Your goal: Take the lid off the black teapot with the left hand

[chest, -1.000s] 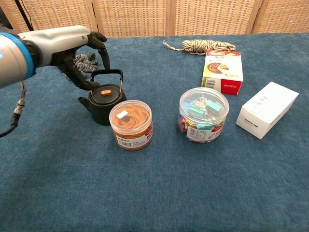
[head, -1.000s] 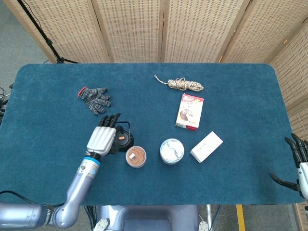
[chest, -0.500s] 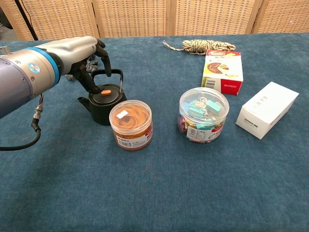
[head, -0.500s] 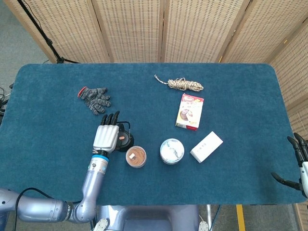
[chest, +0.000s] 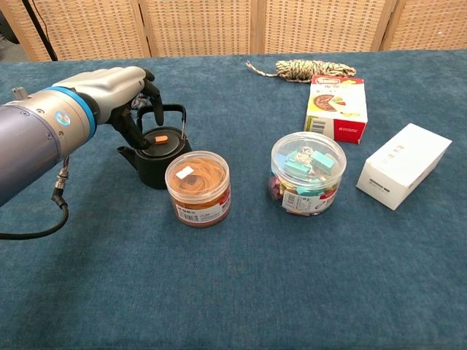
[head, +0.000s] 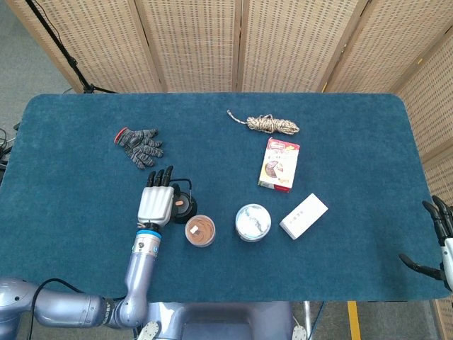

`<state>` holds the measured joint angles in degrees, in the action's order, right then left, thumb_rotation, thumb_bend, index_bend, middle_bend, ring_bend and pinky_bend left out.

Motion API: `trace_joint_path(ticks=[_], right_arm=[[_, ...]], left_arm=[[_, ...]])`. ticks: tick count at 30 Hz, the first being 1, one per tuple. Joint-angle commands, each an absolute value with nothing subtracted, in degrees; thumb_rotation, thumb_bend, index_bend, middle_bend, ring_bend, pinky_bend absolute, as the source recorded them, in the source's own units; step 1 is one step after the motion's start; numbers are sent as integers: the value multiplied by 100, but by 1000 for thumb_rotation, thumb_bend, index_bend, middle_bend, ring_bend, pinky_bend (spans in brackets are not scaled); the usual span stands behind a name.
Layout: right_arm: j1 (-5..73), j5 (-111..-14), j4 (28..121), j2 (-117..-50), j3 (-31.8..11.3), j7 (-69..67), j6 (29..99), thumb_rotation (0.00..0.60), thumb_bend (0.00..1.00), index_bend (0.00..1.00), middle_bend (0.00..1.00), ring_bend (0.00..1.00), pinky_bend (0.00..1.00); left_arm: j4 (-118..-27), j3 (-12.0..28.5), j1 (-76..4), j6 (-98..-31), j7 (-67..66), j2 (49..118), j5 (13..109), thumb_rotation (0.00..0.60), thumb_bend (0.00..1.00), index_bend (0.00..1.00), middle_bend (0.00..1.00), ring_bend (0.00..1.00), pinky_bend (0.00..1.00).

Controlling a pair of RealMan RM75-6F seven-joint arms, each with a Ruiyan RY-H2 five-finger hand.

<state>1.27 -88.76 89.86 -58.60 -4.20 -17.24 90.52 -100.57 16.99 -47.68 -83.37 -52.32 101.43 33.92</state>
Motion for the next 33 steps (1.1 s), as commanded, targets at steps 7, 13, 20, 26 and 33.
trace_joint_path(ticks=[7, 13, 20, 26, 33], right_arm=[[131, -8865, 8984, -5860, -425, -1723, 9038, 600, 0, 27, 0, 0, 0], [135, -8848, 8971, -5863, -429, -1735, 9020, 600, 0, 28, 0, 0, 0], [135, -8843, 8966, -5864, -428, -1734, 9010, 600, 0, 29, 0, 0, 0], [145, -8818, 8954, -5867, -436, -1738, 8982, 600, 0, 30, 0, 0, 0], [148, -8819, 8962, -5863, -435, -1742, 8974, 600, 0, 31, 0, 0, 0]], left_arm=[[-9906, 1727, -4783, -8283, -5253, 10276, 3338, 600, 364, 455, 0, 0, 0], [-9837, 1764, -4785, -8338, -5305, 10343, 3313, 600, 364, 460, 0, 0, 0], [-9704, 1800, -4790, -8205, -5303, 10415, 3193, 600, 368, 473, 0, 0, 0], [-9655, 1831, -4793, -8201, -5286, 10449, 3212, 600, 371, 483, 0, 0, 0], [-9620, 1837, -4793, -8224, -5352, 10485, 3166, 600, 374, 509, 0, 0, 0]])
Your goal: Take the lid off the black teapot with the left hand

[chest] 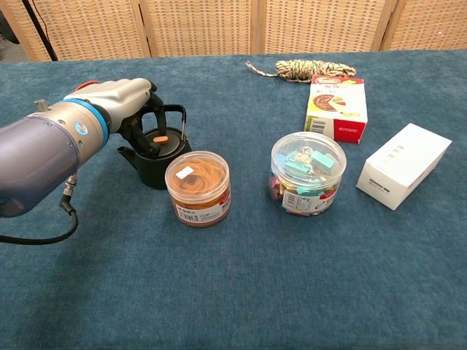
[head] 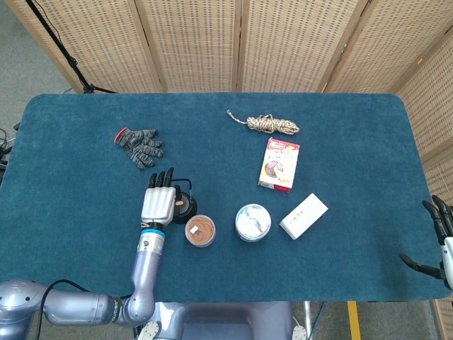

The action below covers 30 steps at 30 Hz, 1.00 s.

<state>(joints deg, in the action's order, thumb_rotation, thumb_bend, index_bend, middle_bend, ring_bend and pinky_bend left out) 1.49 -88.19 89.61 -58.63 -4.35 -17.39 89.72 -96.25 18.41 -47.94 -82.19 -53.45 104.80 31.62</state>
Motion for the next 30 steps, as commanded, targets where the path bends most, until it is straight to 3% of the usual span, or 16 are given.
trace_joint_path(ticks=[1, 8, 16, 30], right_arm=[[147, -8818, 8962, -5862, -436, -1745, 8975, 600, 0, 31, 0, 0, 0], [139, -8820, 8953, -5858, -441, -1753, 8996, 600, 0, 33, 0, 0, 0], [138, -8813, 8937, -5858, -444, -1762, 8994, 600, 0, 33, 0, 0, 0], [132, -8867, 8983, -5867, -417, -1680, 9008, 600, 0, 37, 0, 0, 0]], left_arm=[[-9619, 1838, -4790, -8227, -5356, 10490, 3161, 600, 375, 519, 0, 0, 0], [-9606, 1859, -4775, -8321, -5367, 10519, 3213, 600, 385, 599, 0, 0, 0], [-9739, 1924, -4757, -8369, -5373, 10451, 3280, 600, 387, 601, 0, 0, 0], [-10878, 2082, -4446, -8509, -5129, 9369, 3640, 600, 391, 601, 0, 0, 0]])
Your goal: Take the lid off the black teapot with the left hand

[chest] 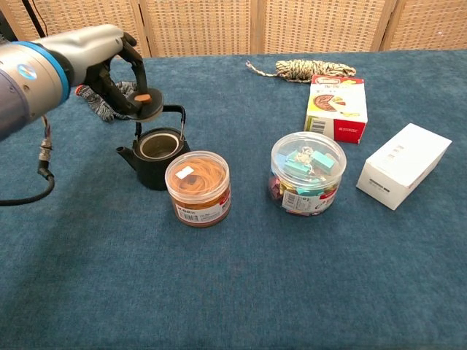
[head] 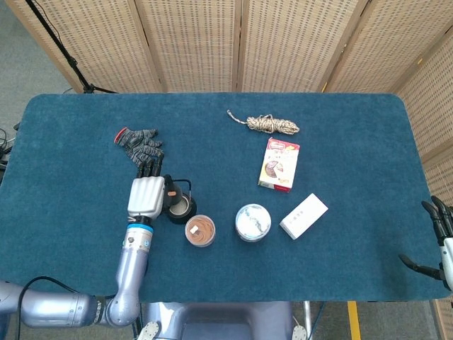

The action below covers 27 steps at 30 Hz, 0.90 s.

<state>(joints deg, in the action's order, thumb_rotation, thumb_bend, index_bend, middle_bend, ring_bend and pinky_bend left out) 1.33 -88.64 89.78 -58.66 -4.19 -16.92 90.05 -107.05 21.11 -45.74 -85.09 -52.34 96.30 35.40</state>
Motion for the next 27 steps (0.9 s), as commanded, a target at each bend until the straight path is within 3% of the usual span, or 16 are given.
trace_joint_path(ticks=[1, 9, 22, 25, 27], right_arm=[[132, -8870, 8990, -5868, -415, -1670, 9007, 600, 0, 37, 0, 0, 0], [134, -8876, 9023, -5874, -412, -1613, 9008, 600, 0, 38, 0, 0, 0], [168, -8854, 9036, -5916, -403, -1485, 8929, 600, 0, 38, 0, 0, 0], [172, -8855, 9034, -5920, -401, -1478, 8922, 600, 0, 35, 0, 0, 0], [171, -8858, 9036, -5922, -403, -1474, 8931, 600, 0, 32, 0, 0, 0]], left_arm=[[-10901, 2028, -4366, -8484, -5056, 9236, 3669, 600, 391, 601, 0, 0, 0], [-10458, 1497, -3908, -7907, -4229, 8791, 3942, 600, 392, 602, 0, 0, 0], [-9069, 1202, -3760, -7115, -3420, 9313, 4002, 600, 387, 591, 0, 0, 0], [-8970, 1223, -3744, -7091, -3331, 9390, 4034, 600, 271, 452, 0, 0, 0], [-8984, 1227, -3726, -7078, -3341, 9385, 3995, 600, 148, 245, 0, 0, 0]])
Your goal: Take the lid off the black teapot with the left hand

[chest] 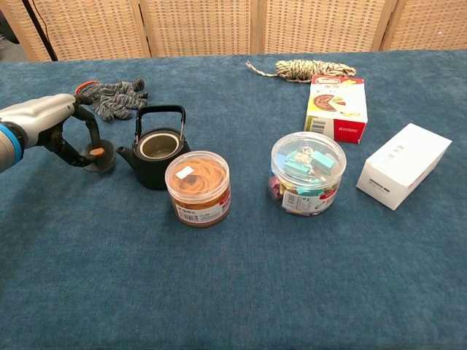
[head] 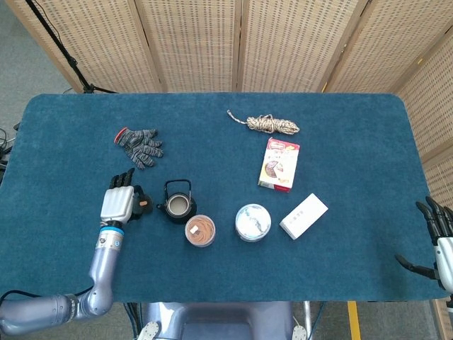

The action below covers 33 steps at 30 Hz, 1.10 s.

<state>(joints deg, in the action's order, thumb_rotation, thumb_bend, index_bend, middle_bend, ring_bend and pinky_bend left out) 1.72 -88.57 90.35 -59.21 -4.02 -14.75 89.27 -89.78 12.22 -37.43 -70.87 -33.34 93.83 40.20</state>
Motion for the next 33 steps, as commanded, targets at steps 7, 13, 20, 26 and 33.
trace_joint_path(ticks=[7, 13, 20, 26, 33], right_arm=[[165, -8887, 9047, -5920, -394, -1460, 8954, 600, 0, 29, 0, 0, 0], [151, -8932, 9067, -5921, -381, -1425, 9001, 600, 0, 30, 0, 0, 0], [133, -8994, 9106, -5934, -371, -1334, 9072, 600, 0, 24, 0, 0, 0], [93, -9010, 9116, -5966, -394, -1239, 9195, 600, 0, 19, 0, 0, 0], [57, -8997, 9155, -5960, -398, -1192, 9249, 600, 0, 19, 0, 0, 0]], left_arm=[[-9586, 1120, -3360, -7287, -2910, 8830, 4434, 600, 2, 0, 0, 0, 0], [-9995, 813, -2673, -7688, -1708, 7924, 5657, 600, 0, 0, 0, 0, 0], [-9679, 328, -1915, -8196, 175, 6938, 7337, 600, 0, 0, 0, 0, 0], [-9134, -25, -1252, -8793, 1116, 6648, 7919, 600, 0, 0, 0, 0, 0], [-8927, -222, -752, -9181, 1456, 6541, 8179, 600, 0, 0, 0, 0, 0]])
